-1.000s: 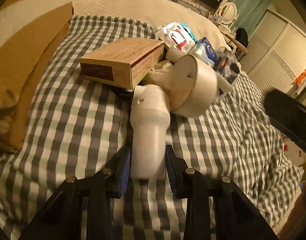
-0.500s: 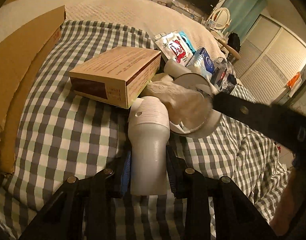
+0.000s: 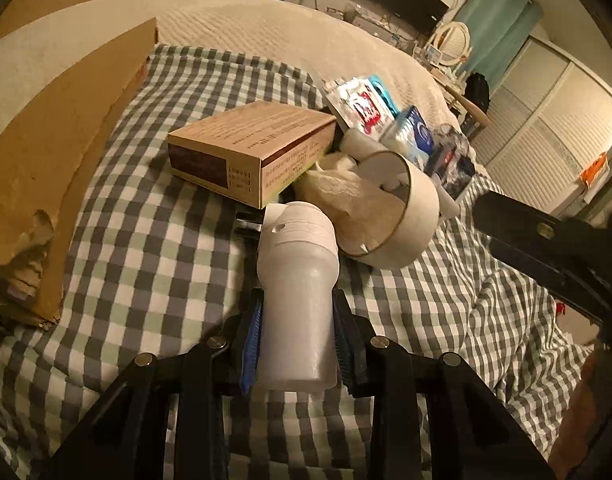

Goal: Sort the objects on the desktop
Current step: 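Lift the white bottle with left tool while right lifts the tape roll, then carry both items over the cardboard box and open both tools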

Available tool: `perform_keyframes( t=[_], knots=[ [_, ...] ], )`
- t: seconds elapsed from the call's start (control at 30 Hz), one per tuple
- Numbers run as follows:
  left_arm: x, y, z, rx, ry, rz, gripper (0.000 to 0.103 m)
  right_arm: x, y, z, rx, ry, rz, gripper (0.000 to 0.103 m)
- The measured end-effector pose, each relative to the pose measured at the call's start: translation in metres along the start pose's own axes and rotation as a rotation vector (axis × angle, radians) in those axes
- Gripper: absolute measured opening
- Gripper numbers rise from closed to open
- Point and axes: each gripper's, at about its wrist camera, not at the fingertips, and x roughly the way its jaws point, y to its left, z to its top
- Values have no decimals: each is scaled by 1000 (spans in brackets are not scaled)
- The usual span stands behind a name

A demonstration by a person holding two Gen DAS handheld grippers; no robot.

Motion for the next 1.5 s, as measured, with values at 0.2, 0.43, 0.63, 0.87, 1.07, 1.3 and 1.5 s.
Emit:
perform_keyframes(
  t=[0.2,0.43,0.63,0.87,1.07,1.3,1.5],
  knots=[
    [1,9,6,-24,-21,7,32,41,27,19,-52,43,-66,52],
    [0,8,8,-27,-30,3,32,44,19,16,-52,58,-133,30],
    [-15,4,5,-35,-32,-21,32,1,13,10,-94,15,-213,30],
    [-40,-10,0,-7,-45,-41,32,-56,-7,1,-82,-12,-269,29],
    [-70,-24,-2,20,-69,-67,32,-102,-9,-6,-84,-54,-292,29],
    [-120,-26,16,41,-148,-83,32,-142,13,-5,-131,-101,-302,29],
    [-171,-3,51,51,-243,-63,32,-151,59,9,-195,-130,-253,29]
  ],
)
